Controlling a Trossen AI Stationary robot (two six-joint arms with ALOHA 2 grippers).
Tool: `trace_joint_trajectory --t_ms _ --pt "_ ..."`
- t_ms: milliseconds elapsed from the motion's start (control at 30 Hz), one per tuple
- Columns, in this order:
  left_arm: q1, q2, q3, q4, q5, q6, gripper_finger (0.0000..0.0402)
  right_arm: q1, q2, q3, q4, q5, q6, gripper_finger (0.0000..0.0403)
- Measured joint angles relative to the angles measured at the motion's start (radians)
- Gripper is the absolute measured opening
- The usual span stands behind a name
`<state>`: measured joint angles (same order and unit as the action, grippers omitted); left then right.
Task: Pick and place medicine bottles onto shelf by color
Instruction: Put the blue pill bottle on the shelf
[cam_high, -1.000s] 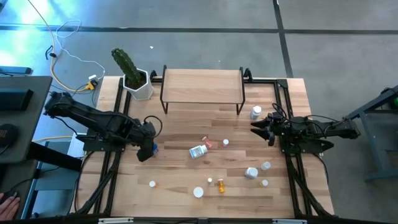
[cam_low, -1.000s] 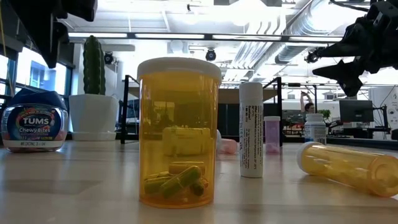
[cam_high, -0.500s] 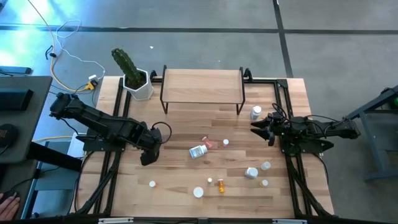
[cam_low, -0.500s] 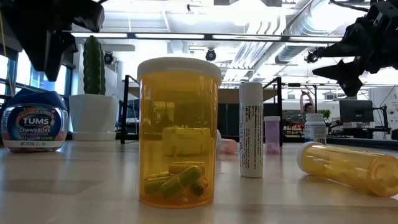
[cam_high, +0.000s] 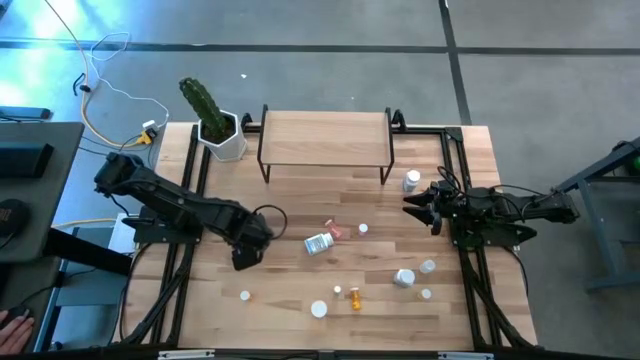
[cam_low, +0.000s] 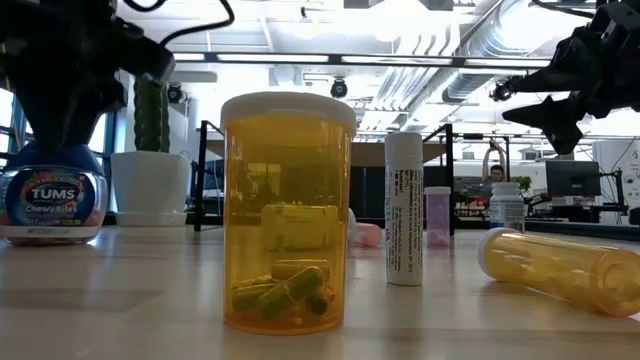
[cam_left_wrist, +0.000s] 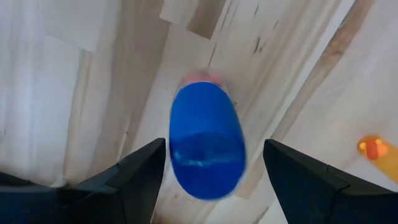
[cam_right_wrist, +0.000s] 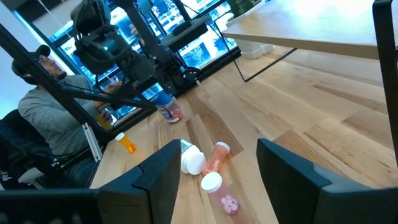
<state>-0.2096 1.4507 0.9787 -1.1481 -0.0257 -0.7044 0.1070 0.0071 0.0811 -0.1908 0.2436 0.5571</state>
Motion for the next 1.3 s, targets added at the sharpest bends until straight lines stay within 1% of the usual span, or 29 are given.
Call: trace_joint_trajectory --t_ms 200,367,467,567,733,767,867,1100,1200,1300 --pt "0.000 0.049 0.000 0.030 0.039 0.008 0.0259 0.000 0.000 0.000 0.000 0.000 0.000 0.0201" --pt "0.000 0.081 0.000 0.055 0.041 0.027 0.0259 0.000 0.000 0.000 0.000 0.000 0.000 0.0201" --pt "0.000 0.101 0.000 0.055 0.043 0.041 0.0252 0.000 0.000 0.000 0.000 0.000 0.000 0.0201" --pt "0.000 0.114 0.000 0.055 0.045 0.067 0.0230 0.000 -0.001 0.000 0.000 0.000 0.000 0.0201" --pt "0.000 0.107 0.000 0.069 0.045 0.080 0.0173 0.000 0.000 0.000 0.000 0.000 0.000 0.0201" --pt "0.000 0.106 0.000 0.071 0.045 0.080 0.0168 0.000 0.000 0.000 0.000 0.000 0.000 0.0201" --pt "0.000 0.105 0.000 0.070 0.053 0.080 0.0168 0.000 -0.001 0.000 0.000 0.000 0.000 0.0201" --pt "0.000 0.105 0.005 0.061 0.139 0.058 0.0174 0.000 -0.001 0.000 0.000 0.000 0.000 0.0201" --pt "0.000 0.105 0.046 0.025 0.164 0.058 0.0176 0.000 -0.001 0.000 0.000 0.000 0.023 0.0201" --pt "0.004 0.105 0.108 -0.022 0.164 0.077 0.0174 0.000 -0.001 0.000 0.000 -0.009 0.052 0.0201"
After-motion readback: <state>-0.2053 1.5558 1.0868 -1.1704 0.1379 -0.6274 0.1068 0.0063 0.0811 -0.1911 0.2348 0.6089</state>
